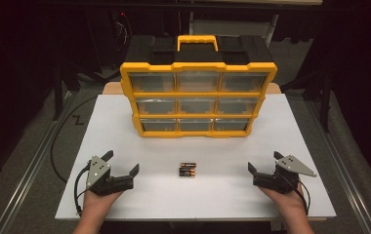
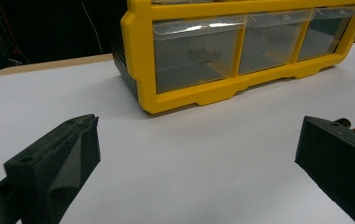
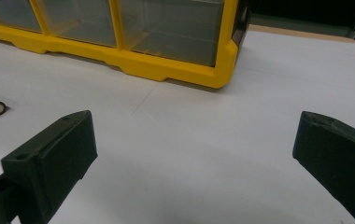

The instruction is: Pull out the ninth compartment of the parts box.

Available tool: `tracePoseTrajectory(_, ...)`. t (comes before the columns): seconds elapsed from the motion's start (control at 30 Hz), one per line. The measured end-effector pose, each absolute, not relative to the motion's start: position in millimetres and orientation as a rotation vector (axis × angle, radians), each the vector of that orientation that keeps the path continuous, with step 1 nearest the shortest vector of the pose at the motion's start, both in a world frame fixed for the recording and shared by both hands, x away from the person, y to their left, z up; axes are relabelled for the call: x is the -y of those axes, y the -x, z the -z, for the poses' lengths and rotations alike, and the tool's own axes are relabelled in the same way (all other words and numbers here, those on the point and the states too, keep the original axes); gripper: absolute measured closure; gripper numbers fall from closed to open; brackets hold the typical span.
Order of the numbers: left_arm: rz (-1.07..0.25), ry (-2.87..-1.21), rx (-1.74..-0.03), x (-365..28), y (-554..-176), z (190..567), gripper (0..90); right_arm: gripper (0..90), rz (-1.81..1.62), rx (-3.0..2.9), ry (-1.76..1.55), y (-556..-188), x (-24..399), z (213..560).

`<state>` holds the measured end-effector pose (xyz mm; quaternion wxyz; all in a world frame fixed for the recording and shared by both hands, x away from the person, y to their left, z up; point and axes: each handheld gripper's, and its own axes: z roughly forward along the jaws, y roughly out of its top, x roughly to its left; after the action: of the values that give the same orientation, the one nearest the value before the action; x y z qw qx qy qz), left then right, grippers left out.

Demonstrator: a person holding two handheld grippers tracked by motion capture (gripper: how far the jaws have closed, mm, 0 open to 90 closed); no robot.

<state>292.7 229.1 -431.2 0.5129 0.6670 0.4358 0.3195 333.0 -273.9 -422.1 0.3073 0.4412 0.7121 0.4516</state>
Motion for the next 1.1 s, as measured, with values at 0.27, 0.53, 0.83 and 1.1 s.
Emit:
tracePoseTrajectory(0.27,-0.766,-1.603,-1.044,-227,-293,431,0.6,0.9,-1.175,-1.896,-1.158,-334,275,425)
tracePoseTrajectory(0.53,-0.765,-1.604,-1.048,-226,-293,432,0.7,0.9,-1.174,-1.886,-1.165,-335,277,425)
tracePoseTrajectory(0.83,-0.741,-1.579,-1.065,-227,-295,432,0.7,0.9,-1.165,-1.882,-1.167,-338,278,426)
tracePoseTrajectory(1.1,-0.748,-1.594,-1.057,-226,-296,432,0.7,0.9,-1.147,-1.887,-1.179,-347,278,427)
